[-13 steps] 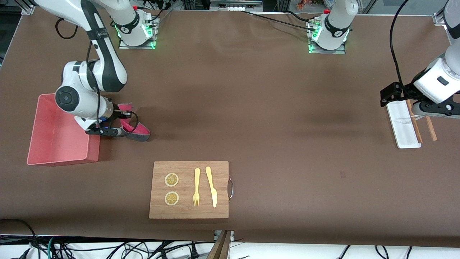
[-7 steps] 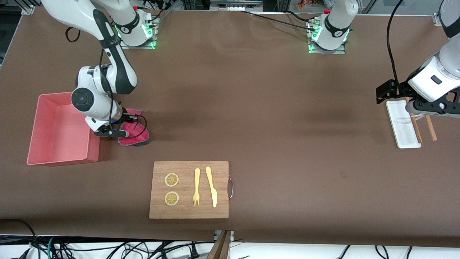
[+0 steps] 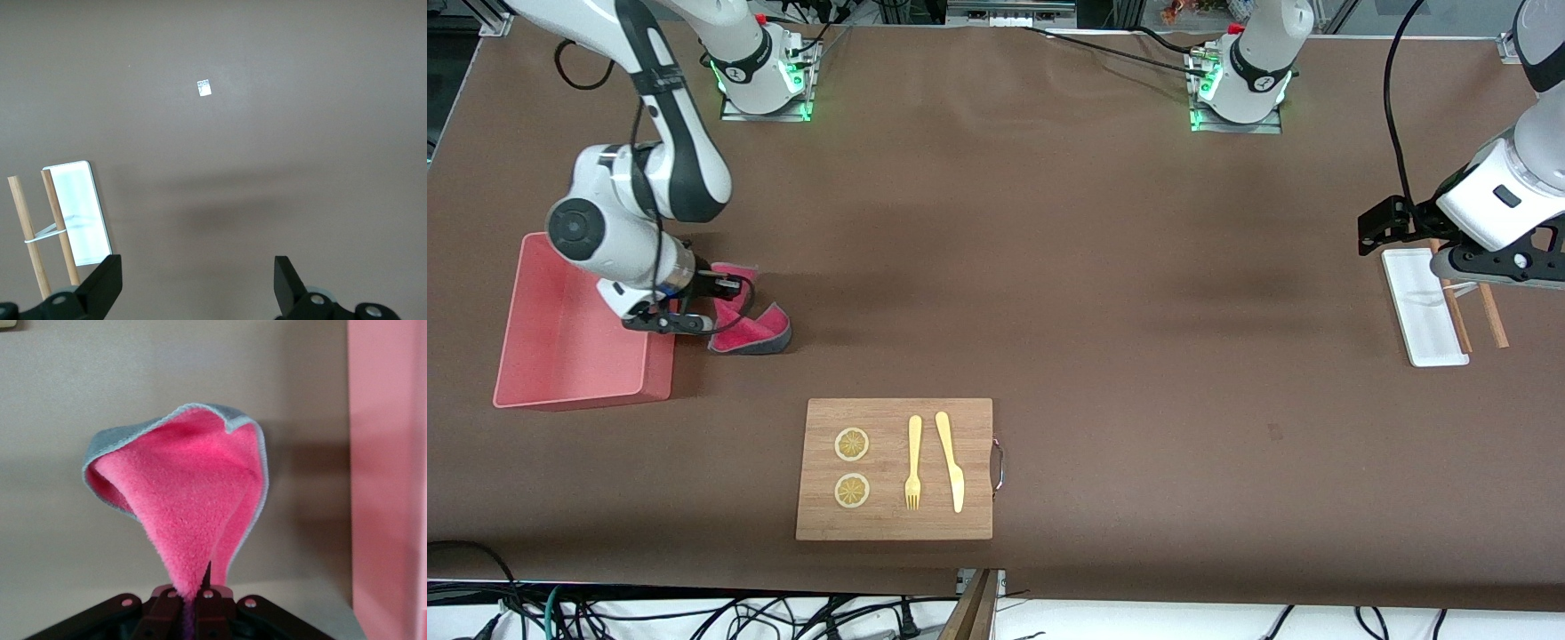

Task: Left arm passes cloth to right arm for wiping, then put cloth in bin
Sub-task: 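Rub the cloth on the table beside the pink bin with the right gripper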

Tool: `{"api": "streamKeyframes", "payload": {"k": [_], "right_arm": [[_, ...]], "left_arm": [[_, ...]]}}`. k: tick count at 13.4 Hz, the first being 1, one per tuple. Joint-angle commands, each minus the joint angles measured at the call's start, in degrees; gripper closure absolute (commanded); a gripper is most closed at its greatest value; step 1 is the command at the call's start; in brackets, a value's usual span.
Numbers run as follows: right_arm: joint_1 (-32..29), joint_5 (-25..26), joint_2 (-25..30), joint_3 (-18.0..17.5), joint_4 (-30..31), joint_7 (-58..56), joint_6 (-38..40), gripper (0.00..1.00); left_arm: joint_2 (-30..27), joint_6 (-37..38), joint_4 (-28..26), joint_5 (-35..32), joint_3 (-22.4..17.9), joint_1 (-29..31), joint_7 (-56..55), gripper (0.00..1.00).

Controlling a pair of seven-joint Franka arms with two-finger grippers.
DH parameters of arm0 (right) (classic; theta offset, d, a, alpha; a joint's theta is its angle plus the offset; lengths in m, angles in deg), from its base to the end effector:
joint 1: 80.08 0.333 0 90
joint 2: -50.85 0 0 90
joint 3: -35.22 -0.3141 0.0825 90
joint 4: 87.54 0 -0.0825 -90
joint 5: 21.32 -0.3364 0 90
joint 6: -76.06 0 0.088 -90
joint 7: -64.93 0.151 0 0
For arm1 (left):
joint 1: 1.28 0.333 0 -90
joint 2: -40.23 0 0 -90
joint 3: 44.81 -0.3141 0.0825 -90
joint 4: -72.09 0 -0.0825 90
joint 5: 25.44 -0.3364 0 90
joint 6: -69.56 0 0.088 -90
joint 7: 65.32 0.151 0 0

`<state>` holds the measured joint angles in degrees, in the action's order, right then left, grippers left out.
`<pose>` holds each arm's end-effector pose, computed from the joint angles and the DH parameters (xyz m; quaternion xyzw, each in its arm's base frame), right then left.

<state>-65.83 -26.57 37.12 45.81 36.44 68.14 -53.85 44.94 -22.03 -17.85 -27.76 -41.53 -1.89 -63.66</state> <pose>0.5078 0.0376 0.2657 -0.9974 0.0266 0.0659 0.0073 0.5290 -0.0289 0.5389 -0.9983 0.0495 0.0263 0.0184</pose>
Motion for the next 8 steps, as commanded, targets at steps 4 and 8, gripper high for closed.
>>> {"api": "streamKeyframes", "payload": {"k": [4,8], "right_arm": [[-10.82,1.02,0.11,-10.94,3.03,0.13,-2.1,1.0],[-6.27,0.85,-3.93,-11.11,2.24,5.99,-4.9,1.0]], "left_arm": [[-1.19,0.71,-0.59,-0.5,0.15,0.0,-0.34,0.0],[-1.19,0.8,-0.59,-0.5,0.15,0.0,-0.34,0.0]]}}
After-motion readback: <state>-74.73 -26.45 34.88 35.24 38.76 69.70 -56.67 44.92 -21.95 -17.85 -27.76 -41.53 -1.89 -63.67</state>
